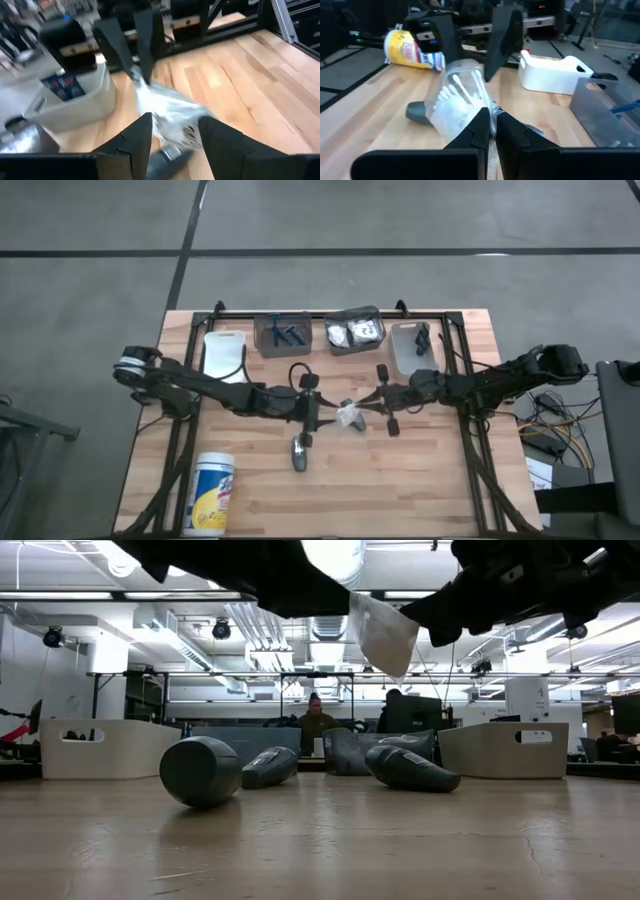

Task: Pick & Place Travel size toiletries
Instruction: Put the white cotton pack into the right black bin

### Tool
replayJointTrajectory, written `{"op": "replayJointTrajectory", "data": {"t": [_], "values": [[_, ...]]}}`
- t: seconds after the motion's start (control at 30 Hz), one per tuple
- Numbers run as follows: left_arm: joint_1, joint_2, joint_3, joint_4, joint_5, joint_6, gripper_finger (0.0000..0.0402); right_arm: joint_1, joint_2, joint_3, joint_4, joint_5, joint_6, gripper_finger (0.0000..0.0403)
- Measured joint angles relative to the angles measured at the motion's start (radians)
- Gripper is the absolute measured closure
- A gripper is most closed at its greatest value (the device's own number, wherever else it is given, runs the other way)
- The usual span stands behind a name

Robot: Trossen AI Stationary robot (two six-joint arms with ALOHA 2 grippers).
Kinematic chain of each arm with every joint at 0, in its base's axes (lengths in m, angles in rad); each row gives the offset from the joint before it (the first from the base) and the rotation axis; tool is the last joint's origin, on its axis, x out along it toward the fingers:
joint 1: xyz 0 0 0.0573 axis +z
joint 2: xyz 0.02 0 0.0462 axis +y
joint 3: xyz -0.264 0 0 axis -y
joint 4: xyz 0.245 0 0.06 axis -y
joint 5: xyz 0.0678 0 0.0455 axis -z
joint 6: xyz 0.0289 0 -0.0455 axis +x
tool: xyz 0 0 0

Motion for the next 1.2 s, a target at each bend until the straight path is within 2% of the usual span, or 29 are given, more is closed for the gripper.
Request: {"op": "replayJointTrajectory", "data": {"t": [0.17, 0.3, 0.77, 1.2], "values": [[-0.01, -0.063, 0.0, -0.132, 0.02, -0.076, 0.0231, -0.031, 0.0, 0.008, -0.004, 0.024, 0.0, 0.0387], [-0.025, -0.09, -0.002, -0.175, 0.028, -0.085, 0.0232, -0.058, 0.0, 0.017, -0.008, 0.029, 0.001, 0.0392], [-0.05, -0.097, -0.035, -0.182, 0.016, -0.1, 0.0232, -0.163, 0.0, 0.018, -0.003, 0.023, 0.038, 0.0389], [-0.051, -0.096, -0.047, -0.182, 0.013, -0.136, 0.0232, -0.339, 0.0, 0.04, 0.0, 0.022, 0.053, 0.0386]]}}
